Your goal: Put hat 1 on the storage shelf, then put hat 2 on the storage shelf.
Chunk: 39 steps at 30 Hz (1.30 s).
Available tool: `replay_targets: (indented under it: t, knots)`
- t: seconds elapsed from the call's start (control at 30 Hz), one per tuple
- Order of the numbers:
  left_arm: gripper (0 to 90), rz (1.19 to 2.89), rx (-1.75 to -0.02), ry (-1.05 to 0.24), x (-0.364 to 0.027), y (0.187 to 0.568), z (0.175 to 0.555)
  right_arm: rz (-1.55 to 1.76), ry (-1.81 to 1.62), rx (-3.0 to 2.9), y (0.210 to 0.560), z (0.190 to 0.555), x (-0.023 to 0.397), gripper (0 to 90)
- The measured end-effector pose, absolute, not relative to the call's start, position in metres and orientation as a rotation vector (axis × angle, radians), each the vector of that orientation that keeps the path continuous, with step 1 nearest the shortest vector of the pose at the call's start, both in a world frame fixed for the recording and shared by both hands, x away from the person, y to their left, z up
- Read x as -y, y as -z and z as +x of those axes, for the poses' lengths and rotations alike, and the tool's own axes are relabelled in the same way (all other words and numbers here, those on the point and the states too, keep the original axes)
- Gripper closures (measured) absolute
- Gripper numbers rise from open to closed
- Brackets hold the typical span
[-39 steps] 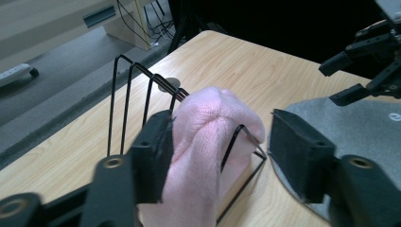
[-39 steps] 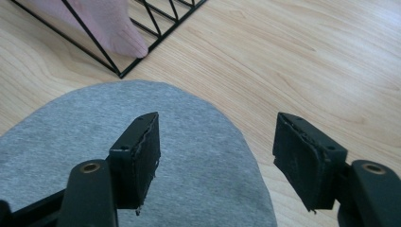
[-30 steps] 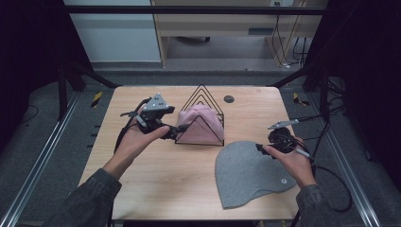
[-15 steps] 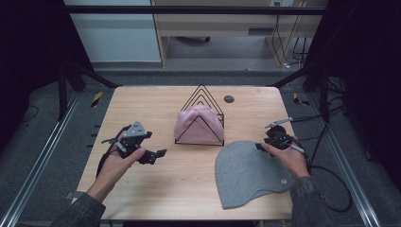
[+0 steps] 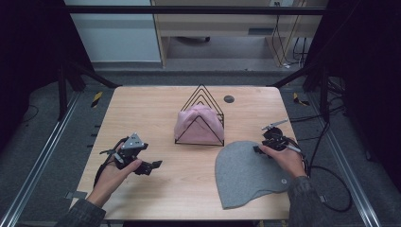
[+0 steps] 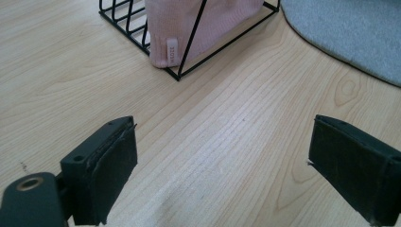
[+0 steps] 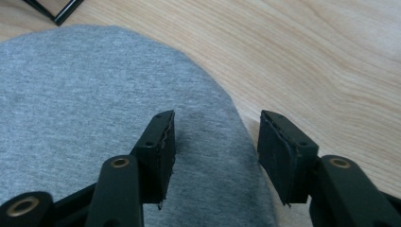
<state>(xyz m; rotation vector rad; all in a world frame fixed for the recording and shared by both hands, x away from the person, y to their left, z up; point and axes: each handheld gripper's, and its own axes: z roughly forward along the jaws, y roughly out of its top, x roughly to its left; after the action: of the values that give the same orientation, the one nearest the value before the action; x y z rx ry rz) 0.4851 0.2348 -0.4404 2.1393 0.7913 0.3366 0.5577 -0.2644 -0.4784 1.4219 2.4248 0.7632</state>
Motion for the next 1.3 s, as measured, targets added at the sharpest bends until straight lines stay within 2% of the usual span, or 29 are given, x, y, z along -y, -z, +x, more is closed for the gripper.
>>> replay_targets:
  t: [0.17,0.43,0.47,1.07,1.3]
  knots:
    - [9.0,2.136,-0.796,-0.352,-0.236,0.442,0.486,1.377,-0.724,-2.455,0.48,0.557,0.262,53.3]
    - [9.0,2.133,-0.796,-0.366,-0.237,0.443,0.486,1.312,-0.739,-2.512,0.478,0.553,0.256,83.1]
    - [9.0,2.136,-0.795,-0.368,-0.238,0.444,0.486,1.308,-0.745,-2.52,0.478,0.553,0.256,84.4]
    - [9.2,2.073,-0.922,-0.423,-0.259,0.448,0.49,1.171,-0.807,-2.511,0.453,0.53,0.24,85.2]
    - [9.2,2.043,-0.942,-0.397,-0.262,0.449,0.491,1.108,-0.879,-2.503,0.442,0.519,0.236,85.6]
